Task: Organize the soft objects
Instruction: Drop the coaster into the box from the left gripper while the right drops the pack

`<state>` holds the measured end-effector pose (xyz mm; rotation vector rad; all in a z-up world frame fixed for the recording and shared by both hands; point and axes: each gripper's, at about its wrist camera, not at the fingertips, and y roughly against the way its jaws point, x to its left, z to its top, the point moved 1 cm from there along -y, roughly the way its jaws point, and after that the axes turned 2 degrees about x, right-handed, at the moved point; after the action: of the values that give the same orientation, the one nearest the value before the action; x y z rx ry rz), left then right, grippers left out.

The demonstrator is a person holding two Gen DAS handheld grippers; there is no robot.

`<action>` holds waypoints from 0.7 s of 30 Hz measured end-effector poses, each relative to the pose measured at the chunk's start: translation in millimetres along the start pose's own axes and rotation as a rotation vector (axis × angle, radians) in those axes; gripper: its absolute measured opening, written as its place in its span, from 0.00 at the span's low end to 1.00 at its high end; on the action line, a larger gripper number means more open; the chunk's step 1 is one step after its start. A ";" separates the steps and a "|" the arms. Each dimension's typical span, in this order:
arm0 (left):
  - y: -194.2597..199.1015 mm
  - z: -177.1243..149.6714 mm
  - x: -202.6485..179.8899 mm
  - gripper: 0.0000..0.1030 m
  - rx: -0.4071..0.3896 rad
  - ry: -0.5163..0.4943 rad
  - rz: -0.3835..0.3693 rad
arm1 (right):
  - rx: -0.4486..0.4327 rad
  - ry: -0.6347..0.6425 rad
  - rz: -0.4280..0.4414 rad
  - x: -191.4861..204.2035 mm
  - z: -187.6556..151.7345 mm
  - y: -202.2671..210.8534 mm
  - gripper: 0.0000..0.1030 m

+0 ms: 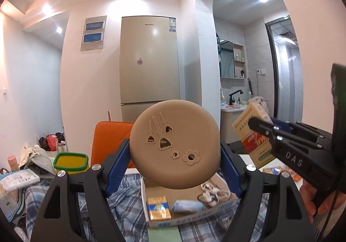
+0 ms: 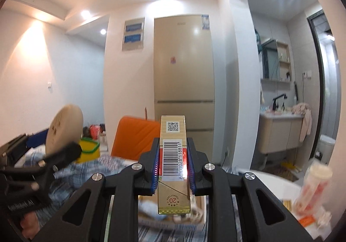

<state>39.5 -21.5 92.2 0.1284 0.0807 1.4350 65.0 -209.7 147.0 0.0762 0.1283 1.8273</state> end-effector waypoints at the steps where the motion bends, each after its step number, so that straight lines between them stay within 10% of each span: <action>1: -2.8 4.3 0.5 0.74 -0.004 0.007 0.003 | -0.014 -0.010 0.004 -1.5 6.1 -1.7 0.23; 12: -44.9 24.9 -0.4 0.74 -0.003 0.052 0.037 | 0.001 -0.058 -0.015 -15.6 14.2 -48.5 0.23; 21: -121.2 -31.3 25.1 0.76 0.310 0.114 0.052 | 0.279 -0.057 -0.008 -26.5 -53.6 -124.0 0.23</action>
<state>157.7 -11.2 45.2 0.3048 0.3960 1.4743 184.3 -206.4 78.4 0.3228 0.3422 1.7880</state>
